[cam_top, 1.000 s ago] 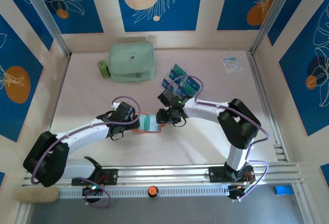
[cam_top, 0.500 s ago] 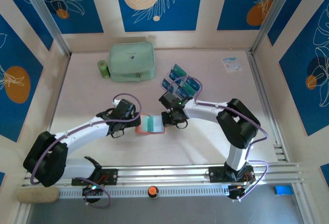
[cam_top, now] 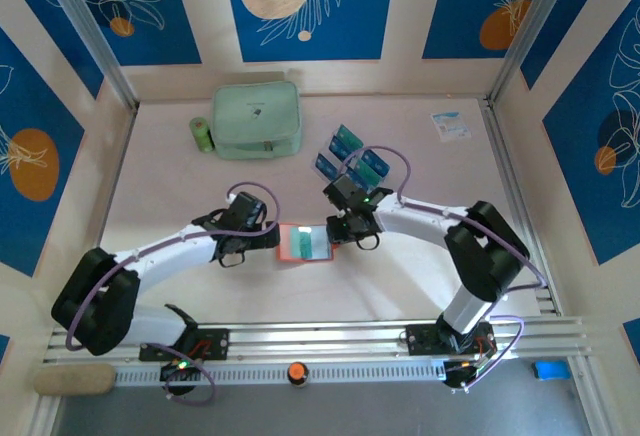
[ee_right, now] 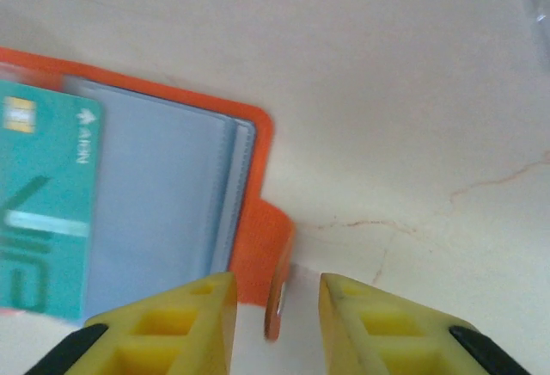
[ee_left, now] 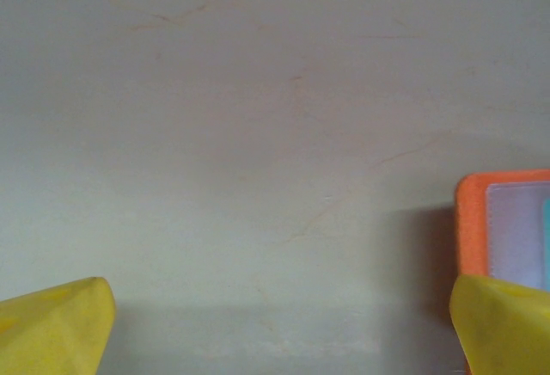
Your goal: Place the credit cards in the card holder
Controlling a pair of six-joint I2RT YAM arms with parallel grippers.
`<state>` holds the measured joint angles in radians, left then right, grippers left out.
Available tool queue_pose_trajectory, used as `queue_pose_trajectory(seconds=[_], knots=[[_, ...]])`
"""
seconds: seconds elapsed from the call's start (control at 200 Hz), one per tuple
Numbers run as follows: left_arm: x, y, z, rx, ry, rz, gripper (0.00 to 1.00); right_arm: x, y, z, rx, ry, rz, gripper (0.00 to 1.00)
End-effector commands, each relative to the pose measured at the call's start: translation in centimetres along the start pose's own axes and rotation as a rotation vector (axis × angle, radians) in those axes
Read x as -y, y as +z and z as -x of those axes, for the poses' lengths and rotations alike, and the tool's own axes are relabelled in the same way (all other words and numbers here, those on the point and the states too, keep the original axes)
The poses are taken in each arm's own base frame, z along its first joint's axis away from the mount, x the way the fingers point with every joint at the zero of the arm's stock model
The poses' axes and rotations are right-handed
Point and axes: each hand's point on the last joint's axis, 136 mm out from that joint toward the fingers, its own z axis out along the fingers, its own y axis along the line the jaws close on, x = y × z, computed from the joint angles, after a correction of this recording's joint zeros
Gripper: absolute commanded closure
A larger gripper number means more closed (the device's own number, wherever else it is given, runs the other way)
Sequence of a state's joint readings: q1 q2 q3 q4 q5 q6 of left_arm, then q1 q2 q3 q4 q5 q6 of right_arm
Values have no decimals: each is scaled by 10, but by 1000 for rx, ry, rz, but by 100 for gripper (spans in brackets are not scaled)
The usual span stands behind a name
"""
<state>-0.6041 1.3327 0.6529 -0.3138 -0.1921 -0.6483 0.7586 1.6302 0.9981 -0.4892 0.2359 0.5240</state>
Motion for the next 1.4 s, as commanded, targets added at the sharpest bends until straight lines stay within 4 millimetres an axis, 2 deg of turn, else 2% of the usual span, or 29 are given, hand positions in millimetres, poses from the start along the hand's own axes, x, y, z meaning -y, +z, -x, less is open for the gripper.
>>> queue_pose_trajectory(seconds=[0.0,0.085,0.18,0.295,0.415,0.59,0.815,1.395], knots=[[16,-4,13,29,19,-73,0,-5,-21,0,20,18,43,68],[20,-5,14,40,19,-100,0,-16,-29,4,34,40,99,72],[25,-5,14,41,20,-130,0,-30,-32,7,37,69,178,82],[23,1,9,26,24,-122,0,-48,-28,11,30,109,281,94],[18,7,3,7,27,-96,0,-63,-18,15,9,142,358,100],[8,16,-6,-23,33,-49,0,-75,-3,17,-25,168,416,100],[-3,25,-16,-47,39,4,0,-79,15,14,-58,173,412,100],[-8,32,-21,-54,46,25,0,-90,42,0,-135,148,390,100]])
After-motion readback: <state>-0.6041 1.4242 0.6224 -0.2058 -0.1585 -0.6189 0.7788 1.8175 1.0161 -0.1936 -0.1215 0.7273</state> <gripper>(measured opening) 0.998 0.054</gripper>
